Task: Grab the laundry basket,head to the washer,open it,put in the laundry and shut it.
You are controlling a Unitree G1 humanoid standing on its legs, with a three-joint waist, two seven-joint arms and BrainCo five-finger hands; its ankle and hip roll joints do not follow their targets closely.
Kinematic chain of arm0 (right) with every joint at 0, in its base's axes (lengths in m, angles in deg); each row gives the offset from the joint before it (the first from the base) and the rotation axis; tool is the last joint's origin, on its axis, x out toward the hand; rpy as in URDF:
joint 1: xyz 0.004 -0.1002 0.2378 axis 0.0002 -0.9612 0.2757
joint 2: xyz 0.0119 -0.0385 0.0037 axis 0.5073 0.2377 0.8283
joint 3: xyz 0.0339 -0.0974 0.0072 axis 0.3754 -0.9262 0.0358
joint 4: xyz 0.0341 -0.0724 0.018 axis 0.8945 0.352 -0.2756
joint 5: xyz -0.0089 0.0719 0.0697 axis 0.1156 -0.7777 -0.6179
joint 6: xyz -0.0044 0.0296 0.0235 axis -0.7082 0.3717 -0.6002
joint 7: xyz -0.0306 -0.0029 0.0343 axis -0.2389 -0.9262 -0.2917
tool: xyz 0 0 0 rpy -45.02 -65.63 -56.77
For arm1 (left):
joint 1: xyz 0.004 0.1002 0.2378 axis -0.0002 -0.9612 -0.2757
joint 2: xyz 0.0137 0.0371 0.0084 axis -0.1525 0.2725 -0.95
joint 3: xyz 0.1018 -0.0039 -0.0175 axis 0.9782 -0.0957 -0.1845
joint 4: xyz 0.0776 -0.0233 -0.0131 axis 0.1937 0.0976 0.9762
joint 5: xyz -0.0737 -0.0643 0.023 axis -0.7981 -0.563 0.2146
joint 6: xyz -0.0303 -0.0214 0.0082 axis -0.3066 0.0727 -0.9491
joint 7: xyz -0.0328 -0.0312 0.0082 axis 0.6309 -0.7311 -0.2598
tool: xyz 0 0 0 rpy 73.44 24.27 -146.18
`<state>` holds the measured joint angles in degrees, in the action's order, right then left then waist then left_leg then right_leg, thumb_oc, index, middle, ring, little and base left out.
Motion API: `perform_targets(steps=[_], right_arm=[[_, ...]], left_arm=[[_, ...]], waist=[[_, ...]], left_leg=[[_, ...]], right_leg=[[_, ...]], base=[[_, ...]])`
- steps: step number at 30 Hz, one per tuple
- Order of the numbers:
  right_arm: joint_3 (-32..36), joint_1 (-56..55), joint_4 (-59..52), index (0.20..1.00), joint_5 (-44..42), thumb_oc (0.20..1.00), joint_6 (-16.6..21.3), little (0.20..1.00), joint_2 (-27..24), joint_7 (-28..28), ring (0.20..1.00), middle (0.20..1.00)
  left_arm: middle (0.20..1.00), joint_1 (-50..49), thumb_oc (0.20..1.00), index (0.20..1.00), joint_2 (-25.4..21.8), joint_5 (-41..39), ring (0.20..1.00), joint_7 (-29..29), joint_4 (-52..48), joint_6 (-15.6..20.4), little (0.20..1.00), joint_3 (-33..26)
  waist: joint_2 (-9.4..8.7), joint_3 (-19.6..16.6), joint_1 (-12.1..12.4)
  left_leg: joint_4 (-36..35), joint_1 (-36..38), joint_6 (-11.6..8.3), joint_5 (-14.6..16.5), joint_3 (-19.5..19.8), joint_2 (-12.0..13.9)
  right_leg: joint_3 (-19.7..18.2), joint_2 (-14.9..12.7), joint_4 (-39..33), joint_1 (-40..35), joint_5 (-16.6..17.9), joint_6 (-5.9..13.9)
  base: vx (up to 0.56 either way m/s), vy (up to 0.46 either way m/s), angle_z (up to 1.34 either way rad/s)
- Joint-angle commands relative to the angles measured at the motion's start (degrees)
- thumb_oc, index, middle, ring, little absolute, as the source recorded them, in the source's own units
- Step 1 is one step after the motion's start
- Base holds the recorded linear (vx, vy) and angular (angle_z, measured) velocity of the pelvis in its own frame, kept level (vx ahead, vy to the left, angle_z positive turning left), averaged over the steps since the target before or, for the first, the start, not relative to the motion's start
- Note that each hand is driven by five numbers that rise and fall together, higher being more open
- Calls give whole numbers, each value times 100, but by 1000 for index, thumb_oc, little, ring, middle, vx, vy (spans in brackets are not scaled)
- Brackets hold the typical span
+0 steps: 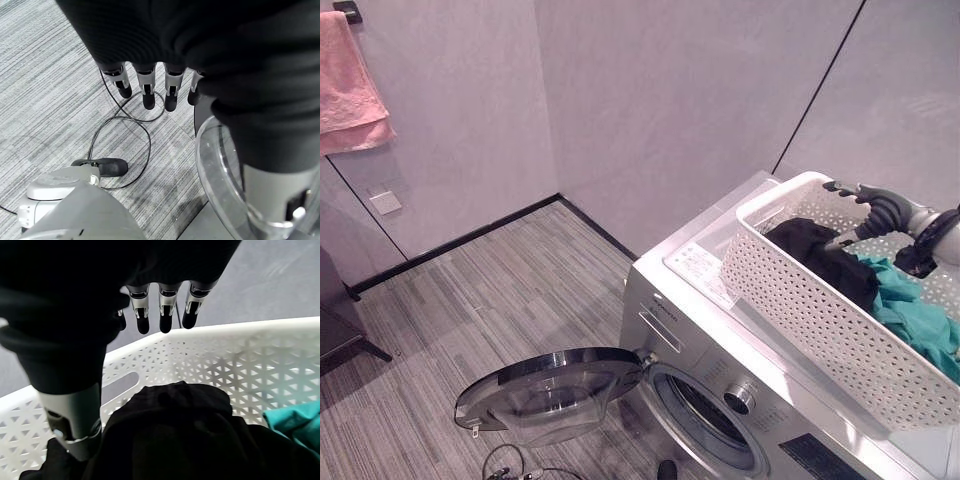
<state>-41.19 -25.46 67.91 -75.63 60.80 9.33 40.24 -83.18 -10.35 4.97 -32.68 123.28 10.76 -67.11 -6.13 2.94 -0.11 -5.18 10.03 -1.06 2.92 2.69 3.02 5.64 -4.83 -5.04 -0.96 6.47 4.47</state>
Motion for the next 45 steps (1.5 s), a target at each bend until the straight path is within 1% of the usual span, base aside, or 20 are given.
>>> perform_targets(steps=[1,5,12,15,21,24,25,29,36,38,45], right_arm=[[-248,599,307,1000,213,1000,40,1000,99,144,1000,1000],[-419,763,523,1000,377,1000,15,1000,161,96,1000,1000],[-1159,1430,1212,1000,615,1000,23,1000,346,-10,1000,1000],[-1323,1590,1328,1000,645,1000,30,1000,420,-25,1000,1000],[-1819,1960,1692,1000,756,1000,61,1000,638,-56,1000,1000],[-1951,1977,1731,1000,771,1000,68,1000,711,-117,1000,1000],[-2084,1952,1662,1000,800,1000,77,1000,706,-204,1000,1000],[-2255,1644,1357,1000,861,1000,117,1000,546,-475,1000,1000],[-2317,1263,1358,1000,1086,1000,150,1000,481,-638,1000,1000],[-2385,1097,1219,1000,1200,1000,167,1000,436,-780,1000,1000],[-2355,664,924,1000,1040,1000,193,1000,367,-1017,1000,1000]], left_arm=[[1000,205,1000,1000,-171,-19,1000,57,418,20,1000,241],[1000,193,1000,1000,-175,-19,1000,87,423,18,1000,287],[1000,216,1000,1000,-177,-79,1000,129,392,23,1000,388],[1000,207,1000,1000,-172,-113,1000,147,368,29,1000,411],[1000,200,1000,1000,-231,-322,1000,174,337,43,1000,361],[1000,217,1000,1000,-255,-356,1000,177,350,58,1000,333],[1000,222,1000,1000,-284,-381,1000,201,335,63,1000,328],[1000,204,1000,1000,-320,-365,1000,265,267,79,1000,313],[1000,312,1000,1000,-380,-386,1000,285,152,106,1000,340],[1000,369,1000,1000,-401,-371,1000,293,107,116,1000,374],[1000,465,1000,1000,-376,-451,1000,314,-92,172,1000,458]], waist=[[-167,-151,199],[-193,-147,223],[-280,-104,311],[-298,-79,327],[-419,13,426],[-458,54,444],[-505,92,453],[-576,164,462],[-576,349,483],[-562,432,476],[-528,586,448]], left_leg=[[70,39,56,499,-347,56],[71,42,50,502,-326,61],[58,17,22,481,-309,102],[59,-1,12,469,-301,113],[71,-99,-48,424,-279,190],[86,-135,-65,418,-272,210],[98,-160,-82,415,-254,241],[125,-193,-106,426,-213,283],[205,-357,-113,417,-120,271],[229,-427,-121,406,-86,264],[245,-528,-117,385,-47,241]], right_leg=[[176,-144,122,163,-264,287],[196,-139,110,132,-273,277],[221,-103,81,132,-269,266],[232,-91,74,139,-270,263],[284,-46,40,174,-274,242],[306,-32,55,196,-289,239],[330,-20,69,210,-307,230],[400,-15,87,202,-346,225],[440,-29,98,269,-363,219],[475,-36,98,314,-363,217],[490,-52,89,376,-345,214]], base=[[0,0,0],[0,0,0],[0,0,0],[2,-18,7],[7,-37,4],[3,-40,5],[5,-62,0],[17,-40,5],[-4,-19,6],[0,0,0],[-6,-5,4]])
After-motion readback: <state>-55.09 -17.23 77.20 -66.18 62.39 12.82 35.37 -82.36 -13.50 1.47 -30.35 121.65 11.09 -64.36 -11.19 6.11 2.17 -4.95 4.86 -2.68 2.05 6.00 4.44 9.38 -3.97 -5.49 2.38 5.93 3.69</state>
